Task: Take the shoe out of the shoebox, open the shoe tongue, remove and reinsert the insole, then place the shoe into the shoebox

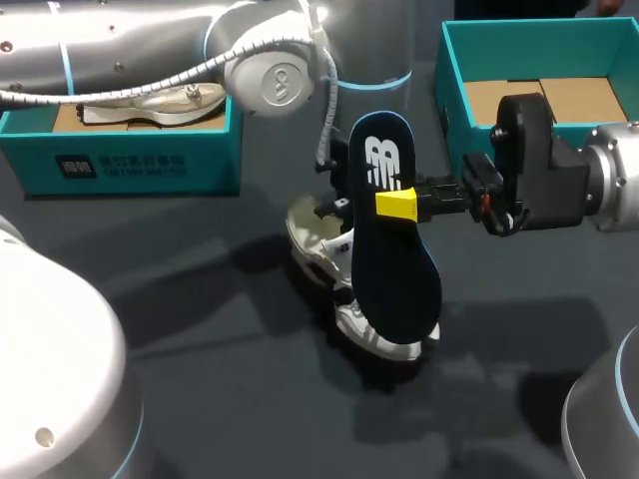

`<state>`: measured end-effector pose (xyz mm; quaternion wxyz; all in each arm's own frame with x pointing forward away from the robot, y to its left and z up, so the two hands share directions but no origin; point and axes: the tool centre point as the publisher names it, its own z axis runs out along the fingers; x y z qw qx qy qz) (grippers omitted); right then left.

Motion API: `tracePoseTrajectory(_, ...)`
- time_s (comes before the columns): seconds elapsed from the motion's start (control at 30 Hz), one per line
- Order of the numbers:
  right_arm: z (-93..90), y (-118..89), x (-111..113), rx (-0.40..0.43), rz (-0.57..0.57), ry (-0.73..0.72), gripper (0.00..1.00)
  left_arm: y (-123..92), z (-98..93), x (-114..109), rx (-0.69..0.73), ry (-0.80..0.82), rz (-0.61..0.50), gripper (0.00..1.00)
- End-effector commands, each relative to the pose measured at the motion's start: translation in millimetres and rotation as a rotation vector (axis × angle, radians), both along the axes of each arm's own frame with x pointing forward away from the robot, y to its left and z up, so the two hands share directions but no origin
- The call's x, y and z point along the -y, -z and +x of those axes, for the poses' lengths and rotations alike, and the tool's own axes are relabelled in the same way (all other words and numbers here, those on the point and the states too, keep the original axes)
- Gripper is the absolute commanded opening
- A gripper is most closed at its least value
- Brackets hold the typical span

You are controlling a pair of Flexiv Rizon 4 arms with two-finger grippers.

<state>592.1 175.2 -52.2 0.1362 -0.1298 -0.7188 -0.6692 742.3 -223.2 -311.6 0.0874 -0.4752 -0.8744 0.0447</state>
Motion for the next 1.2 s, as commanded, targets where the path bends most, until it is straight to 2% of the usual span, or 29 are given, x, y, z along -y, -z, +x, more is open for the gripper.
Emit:
tracePoseTrajectory(0.03, -1.9, 1, -1, -0.001, -0.002, 0.004, 0.0, -8, -5.8, 2, 0.052, 0.214, 0.019, 0.0)
tracePoseTrajectory(0.33, -1.9, 1, -1, -0.001, -0.002, 0.004, 0.0, -2, -13.6, 3, 0.131, 0.42, 0.007, 0.0)
tracePoseTrajectory(0.87, -1.9, 1, -1, -0.001, -0.002, 0.004, 0.0, 9, -13.5, 3, 0.121, 0.546, -0.042, 0.0)
tracePoseTrajectory(1.2, -1.9, 1, -1, -0.001, -0.002, 0.004, 0.0, 23, -9.4, 3, 0.105, 0.552, -0.037, 0.0)
